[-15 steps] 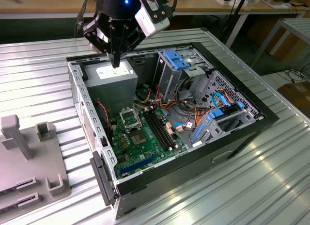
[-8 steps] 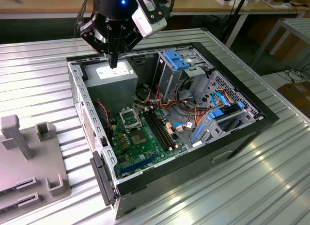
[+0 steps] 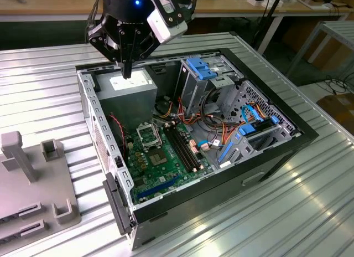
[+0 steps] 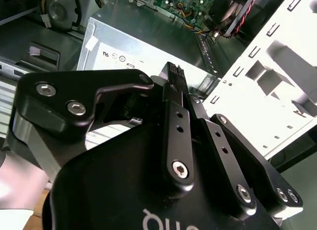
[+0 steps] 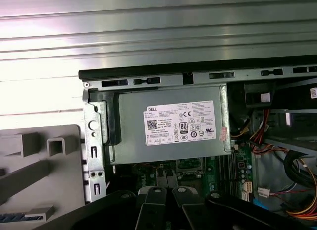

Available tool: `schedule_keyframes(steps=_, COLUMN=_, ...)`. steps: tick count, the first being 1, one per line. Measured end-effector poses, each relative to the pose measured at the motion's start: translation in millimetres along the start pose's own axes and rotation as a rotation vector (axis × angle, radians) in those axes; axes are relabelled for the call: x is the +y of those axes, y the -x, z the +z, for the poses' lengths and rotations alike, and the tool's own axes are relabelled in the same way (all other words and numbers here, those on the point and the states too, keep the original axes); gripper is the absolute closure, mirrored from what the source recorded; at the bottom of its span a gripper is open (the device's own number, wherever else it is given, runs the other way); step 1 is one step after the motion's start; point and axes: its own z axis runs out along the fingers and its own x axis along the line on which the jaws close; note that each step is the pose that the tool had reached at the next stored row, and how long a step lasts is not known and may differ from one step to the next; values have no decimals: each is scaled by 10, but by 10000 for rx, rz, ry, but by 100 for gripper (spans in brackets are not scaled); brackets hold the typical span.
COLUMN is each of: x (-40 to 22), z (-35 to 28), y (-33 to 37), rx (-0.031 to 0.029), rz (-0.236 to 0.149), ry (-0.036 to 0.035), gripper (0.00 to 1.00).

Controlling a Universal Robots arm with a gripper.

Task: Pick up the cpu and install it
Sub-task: 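Reach for the cpu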

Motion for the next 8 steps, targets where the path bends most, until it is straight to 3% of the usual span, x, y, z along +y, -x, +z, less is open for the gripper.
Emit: schedule_keyframes(steps=8, x=-4, z=4, y=-51, rx=22, rz=1, ry=-1, gripper=89)
